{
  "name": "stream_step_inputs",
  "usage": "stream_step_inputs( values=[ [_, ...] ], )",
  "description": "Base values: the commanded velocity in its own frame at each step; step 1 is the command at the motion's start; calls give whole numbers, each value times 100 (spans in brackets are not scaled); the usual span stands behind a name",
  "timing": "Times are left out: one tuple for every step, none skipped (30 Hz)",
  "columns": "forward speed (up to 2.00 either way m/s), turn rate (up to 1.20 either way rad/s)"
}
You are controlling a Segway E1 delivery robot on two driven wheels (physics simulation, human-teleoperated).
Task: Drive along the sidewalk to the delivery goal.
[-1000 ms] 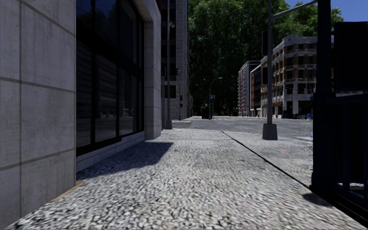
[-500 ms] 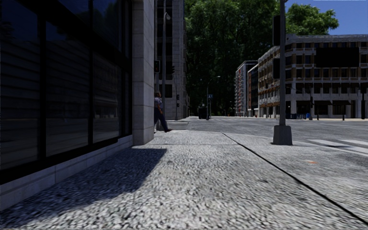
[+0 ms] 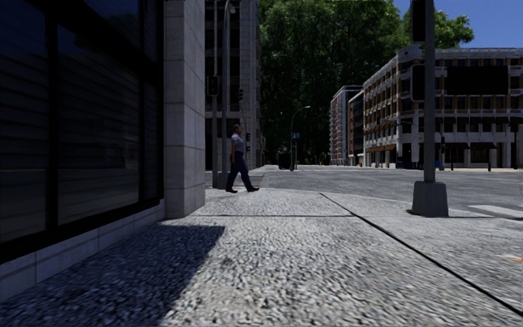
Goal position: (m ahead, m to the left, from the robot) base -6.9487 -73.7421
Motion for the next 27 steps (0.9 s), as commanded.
stream_step_inputs(
  values=[
    [200, -77],
    [200, -77],
    [200, -77],
    [200, -77],
    [200, -77],
    [200, -78],
    [200, -78],
    [200, -78],
    [200, -78],
    [200, -78],
    [200, -78],
    [200, -78],
    [200, -78],
    [200, -78],
    [200, -78],
    [200, -78],
    [200, -78],
    [200, -78],
    [200, -78],
    [200, -78],
    [200, -78],
    [200, -78],
    [200, -78],
    [200, -78],
    [200, -78],
    [200, -78],
    [200, -78]
  ],
)
